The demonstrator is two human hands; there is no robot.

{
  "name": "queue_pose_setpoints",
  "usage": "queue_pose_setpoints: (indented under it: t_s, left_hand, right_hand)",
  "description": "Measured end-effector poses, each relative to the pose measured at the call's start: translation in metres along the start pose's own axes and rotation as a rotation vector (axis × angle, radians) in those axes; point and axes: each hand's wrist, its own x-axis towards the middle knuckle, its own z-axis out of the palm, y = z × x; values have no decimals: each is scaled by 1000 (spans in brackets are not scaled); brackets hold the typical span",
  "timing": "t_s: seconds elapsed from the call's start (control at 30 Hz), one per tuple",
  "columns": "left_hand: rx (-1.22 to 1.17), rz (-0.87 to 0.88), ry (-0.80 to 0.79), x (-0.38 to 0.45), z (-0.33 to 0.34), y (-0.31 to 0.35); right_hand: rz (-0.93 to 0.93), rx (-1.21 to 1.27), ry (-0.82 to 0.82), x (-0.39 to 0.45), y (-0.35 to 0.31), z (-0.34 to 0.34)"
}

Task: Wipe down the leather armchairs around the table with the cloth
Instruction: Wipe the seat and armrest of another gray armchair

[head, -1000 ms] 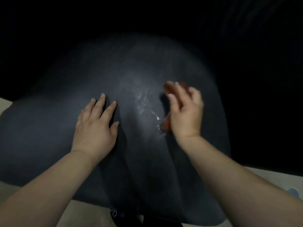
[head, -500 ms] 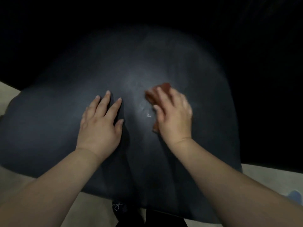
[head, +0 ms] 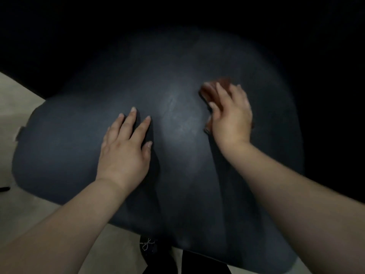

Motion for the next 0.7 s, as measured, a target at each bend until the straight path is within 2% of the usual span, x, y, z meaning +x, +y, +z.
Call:
queue_pose_setpoints:
  t_s: [0.07,0.17,0.23,0.3,0.4,0.47,0.53,0.6,0.7]
  left_hand:
    - [-7,-28,-1,-1,-2,-4]
    - [-9,-41,-5,-1,-4,-6]
    - [-13,-51,8,1,-5,-7]
    - [-36,-87,43,4,-6,-8]
    - [-64,-116,73,10,-8,-10]
    - [-57,-109,53,12,-9,-10]
    - [-45,-114,31,15,-11,-11]
    - [-30,-120,23,18,-13,-11]
    - [-37,-146,42,20,-18,-16]
  right_hand:
    - [-69,3,-9,-43,-1,-4]
    - [-423,12,-148,-84,-30,15]
    - [-630,33,-261,-61,-53,28]
    - [-601,22,-281,-19,-64,35]
    - [-320,-27,-115,32,-37,26]
    - [-98,-17,7,29,-12,12]
    - [-17,11,47,-3,-8,9]
    - [-133,33,5,-44,-25,18]
    - [-491,63,-184,-67,-59,37]
